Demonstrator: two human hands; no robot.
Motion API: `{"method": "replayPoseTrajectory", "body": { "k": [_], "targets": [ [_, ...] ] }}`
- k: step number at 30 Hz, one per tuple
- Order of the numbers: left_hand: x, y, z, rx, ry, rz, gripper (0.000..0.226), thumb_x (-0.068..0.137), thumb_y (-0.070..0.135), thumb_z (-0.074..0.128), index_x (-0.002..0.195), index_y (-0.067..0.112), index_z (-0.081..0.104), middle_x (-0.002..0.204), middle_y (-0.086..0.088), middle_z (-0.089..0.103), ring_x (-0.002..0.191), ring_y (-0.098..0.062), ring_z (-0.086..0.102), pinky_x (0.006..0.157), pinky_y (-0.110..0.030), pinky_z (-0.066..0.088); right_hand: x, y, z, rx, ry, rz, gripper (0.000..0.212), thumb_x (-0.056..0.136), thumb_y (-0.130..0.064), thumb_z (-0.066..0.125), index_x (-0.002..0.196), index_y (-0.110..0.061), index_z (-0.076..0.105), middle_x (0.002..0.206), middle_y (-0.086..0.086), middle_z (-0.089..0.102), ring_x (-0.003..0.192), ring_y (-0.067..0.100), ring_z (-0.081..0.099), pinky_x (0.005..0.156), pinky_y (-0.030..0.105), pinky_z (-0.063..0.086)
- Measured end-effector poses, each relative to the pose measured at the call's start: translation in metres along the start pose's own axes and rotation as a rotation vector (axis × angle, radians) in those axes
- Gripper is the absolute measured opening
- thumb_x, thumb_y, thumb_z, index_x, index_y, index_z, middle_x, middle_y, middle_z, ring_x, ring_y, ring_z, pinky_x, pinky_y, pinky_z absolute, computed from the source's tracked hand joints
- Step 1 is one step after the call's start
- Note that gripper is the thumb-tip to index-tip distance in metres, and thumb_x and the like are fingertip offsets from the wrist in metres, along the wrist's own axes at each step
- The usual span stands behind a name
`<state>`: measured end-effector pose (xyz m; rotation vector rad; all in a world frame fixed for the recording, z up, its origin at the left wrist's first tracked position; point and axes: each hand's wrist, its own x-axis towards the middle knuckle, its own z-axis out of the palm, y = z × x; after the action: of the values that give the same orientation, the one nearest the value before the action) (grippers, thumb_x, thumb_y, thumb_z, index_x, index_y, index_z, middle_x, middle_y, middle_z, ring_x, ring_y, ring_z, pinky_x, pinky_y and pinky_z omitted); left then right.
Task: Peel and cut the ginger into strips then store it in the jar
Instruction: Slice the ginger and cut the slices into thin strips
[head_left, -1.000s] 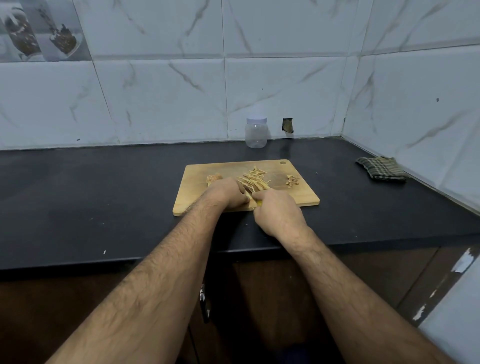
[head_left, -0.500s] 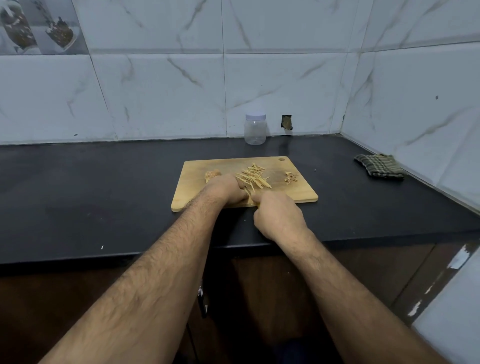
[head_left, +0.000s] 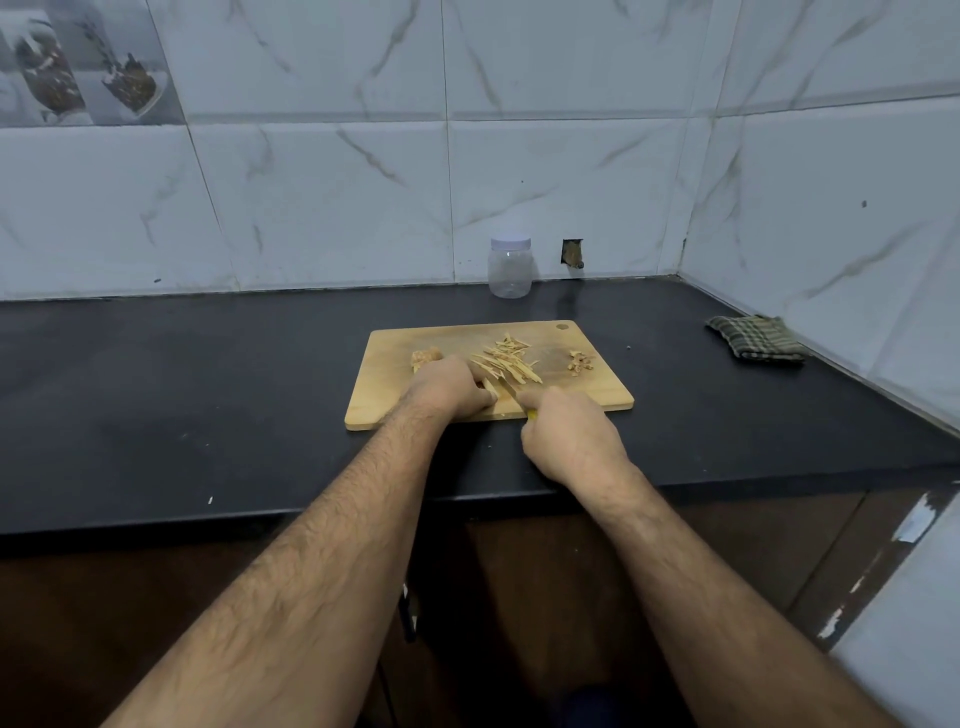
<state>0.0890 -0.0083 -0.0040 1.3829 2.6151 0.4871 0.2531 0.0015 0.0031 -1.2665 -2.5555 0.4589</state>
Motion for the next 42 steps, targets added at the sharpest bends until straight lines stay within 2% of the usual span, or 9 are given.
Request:
{"method": "replayPoseTrajectory", "body": {
  "k": [4,7,9,20,27,32,35,37,42],
  "targets": [
    [0.003,-0.003,0.002,-0.035,0.012,-0.014,0.038,0.088,0.041,0.067,0.125,0.034,0.066,0.127,0.003,0.066,0.119,-0.020,0.059,0.096,-0.030,0.048,0.007,-0.005,0.006,0.055,0.030,0.001,0.053,0.095,-0.013,0.050,0.143,-0.034,0.051,0.137,0.001,0.059,0.121,0.023,0.055,0.093,0.034,0.049],
    [0.005,-0.005,0.005,-0.021,0.008,0.012,0.010,0.088,0.041,0.066,0.094,0.035,0.070,0.106,0.003,0.069,0.108,-0.021,0.063,0.082,-0.029,0.049,0.011,-0.009,0.009,0.066,0.041,-0.019,0.054,0.094,-0.012,0.050,0.143,-0.034,0.051,0.137,0.001,0.059,0.121,0.022,0.055,0.094,0.034,0.050],
    [0.007,-0.007,0.006,-0.006,0.008,0.029,0.010,0.088,0.040,0.064,0.081,0.033,0.064,0.097,0.004,0.067,0.100,-0.020,0.062,0.075,-0.027,0.045,0.013,-0.011,0.011,0.061,0.043,-0.028,0.054,0.094,-0.012,0.050,0.143,-0.034,0.051,0.136,0.001,0.060,0.120,0.023,0.055,0.094,0.035,0.051],
    [0.009,-0.006,0.005,0.088,-0.003,0.067,0.023,0.093,0.041,0.057,0.105,0.030,0.073,0.111,0.001,0.068,0.106,-0.021,0.060,0.077,-0.028,0.044,0.013,-0.013,0.010,0.035,0.036,-0.051,0.052,0.095,-0.010,0.050,0.141,-0.033,0.054,0.131,0.003,0.062,0.116,0.023,0.057,0.090,0.035,0.052],
    [0.009,-0.006,0.003,0.108,-0.007,0.083,0.025,0.094,0.041,0.056,0.110,0.031,0.072,0.113,0.002,0.067,0.103,-0.019,0.058,0.076,-0.028,0.043,0.013,-0.013,0.010,0.029,0.032,-0.054,0.052,0.095,-0.011,0.050,0.142,-0.034,0.053,0.132,0.004,0.061,0.115,0.023,0.057,0.090,0.035,0.052],
    [0.013,-0.007,0.005,0.110,-0.021,0.071,0.019,0.093,0.042,0.056,0.095,0.032,0.072,0.109,0.001,0.068,0.092,-0.017,0.056,0.074,-0.029,0.043,0.013,-0.017,0.010,-0.011,0.017,-0.060,0.051,0.095,-0.011,0.052,0.140,-0.036,0.054,0.129,0.004,0.061,0.112,0.023,0.058,0.082,0.033,0.050],
    [0.014,-0.007,0.006,0.098,-0.015,0.062,0.019,0.093,0.042,0.056,0.080,0.032,0.065,0.106,0.002,0.068,0.102,-0.018,0.059,0.076,-0.029,0.046,0.014,-0.020,0.008,-0.019,0.001,-0.061,0.050,0.095,-0.010,0.053,0.137,-0.035,0.056,0.124,0.003,0.062,0.108,0.022,0.057,0.074,0.031,0.045],
    [0.015,-0.007,0.006,0.102,-0.019,0.059,0.018,0.092,0.042,0.056,0.085,0.031,0.069,0.107,0.003,0.068,0.110,-0.019,0.057,0.080,-0.030,0.047,0.012,-0.021,0.006,-0.015,-0.009,-0.061,0.049,0.095,-0.009,0.052,0.137,-0.035,0.057,0.123,0.003,0.061,0.107,0.022,0.057,0.074,0.031,0.044],
    [0.013,-0.006,0.006,0.109,0.006,0.059,0.022,0.088,0.040,0.055,0.090,0.027,0.072,0.108,0.002,0.069,0.110,-0.021,0.058,0.083,-0.031,0.049,-0.003,-0.013,0.005,-0.003,-0.018,-0.042,0.045,0.093,-0.009,0.053,0.132,-0.031,0.060,0.126,0.004,0.060,0.112,0.024,0.057,0.083,0.034,0.049]
  ]
}}
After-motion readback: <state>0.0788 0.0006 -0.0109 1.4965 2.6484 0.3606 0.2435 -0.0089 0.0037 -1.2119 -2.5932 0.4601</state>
